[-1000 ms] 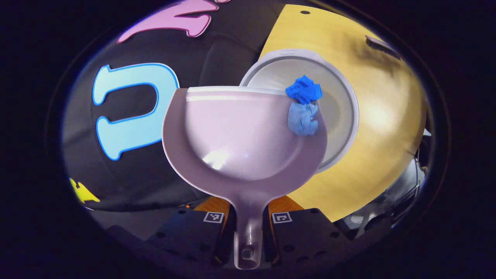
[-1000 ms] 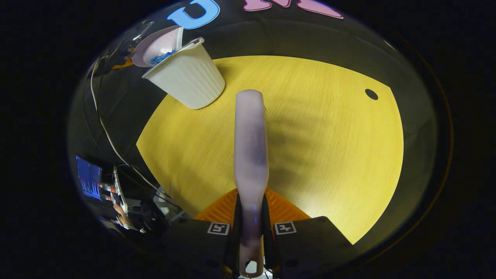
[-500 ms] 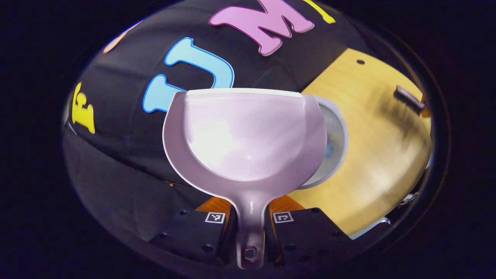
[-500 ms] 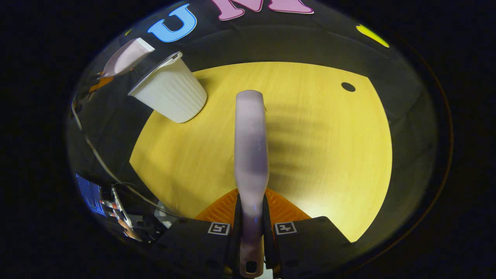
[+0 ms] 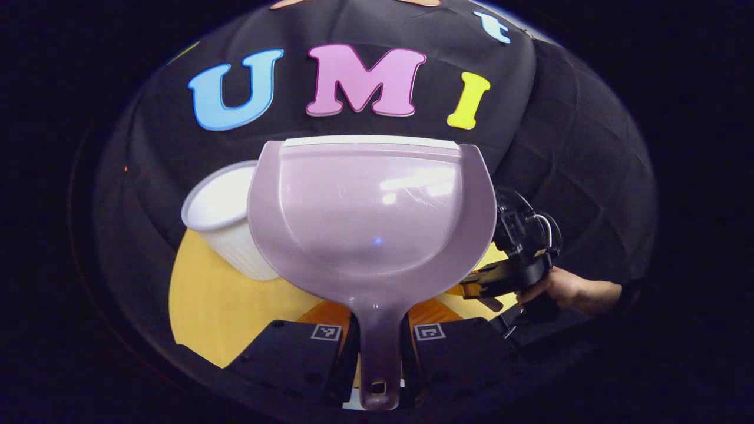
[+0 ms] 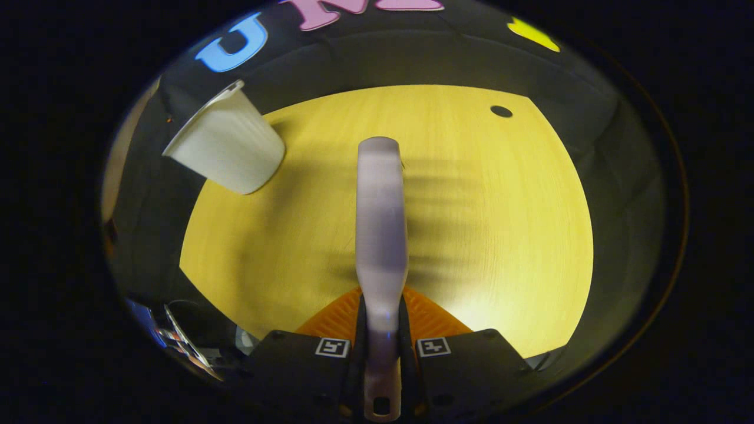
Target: Pick up the small broom and dustpan from the desktop, sweep the trash into the dustpan with the broom, and then empty the trash into the garbage bin.
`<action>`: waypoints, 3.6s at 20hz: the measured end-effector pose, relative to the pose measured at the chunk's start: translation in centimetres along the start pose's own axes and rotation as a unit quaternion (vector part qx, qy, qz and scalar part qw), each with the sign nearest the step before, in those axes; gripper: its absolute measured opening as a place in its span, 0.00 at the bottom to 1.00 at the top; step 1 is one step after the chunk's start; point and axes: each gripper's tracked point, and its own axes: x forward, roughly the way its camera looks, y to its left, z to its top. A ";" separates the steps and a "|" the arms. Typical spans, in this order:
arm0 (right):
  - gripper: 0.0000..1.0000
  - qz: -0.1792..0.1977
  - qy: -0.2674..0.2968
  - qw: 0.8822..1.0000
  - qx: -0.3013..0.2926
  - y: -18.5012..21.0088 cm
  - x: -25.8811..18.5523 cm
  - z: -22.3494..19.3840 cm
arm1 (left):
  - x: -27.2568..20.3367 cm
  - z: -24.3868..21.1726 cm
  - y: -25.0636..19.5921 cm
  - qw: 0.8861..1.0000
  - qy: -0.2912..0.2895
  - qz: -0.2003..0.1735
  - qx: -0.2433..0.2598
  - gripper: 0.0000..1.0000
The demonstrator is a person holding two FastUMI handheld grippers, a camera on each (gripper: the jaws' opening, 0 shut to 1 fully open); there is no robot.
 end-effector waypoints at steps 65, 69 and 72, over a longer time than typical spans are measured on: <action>0.98 -0.054 -0.583 0.809 -0.039 9.8 -29.5 3.0 | -15.9 9.0 4.5 0.938 -0.333 0.093 -0.008 0.76; 0.98 -0.055 -0.585 0.808 -0.040 10.2 -30.5 1.2 | -16.1 8.7 4.2 0.938 -0.333 0.099 -0.012 0.76; 0.98 -0.052 -0.580 0.812 -0.041 10.2 -29.8 1.7 | -16.5 7.4 3.7 0.939 -0.329 0.095 -0.018 0.76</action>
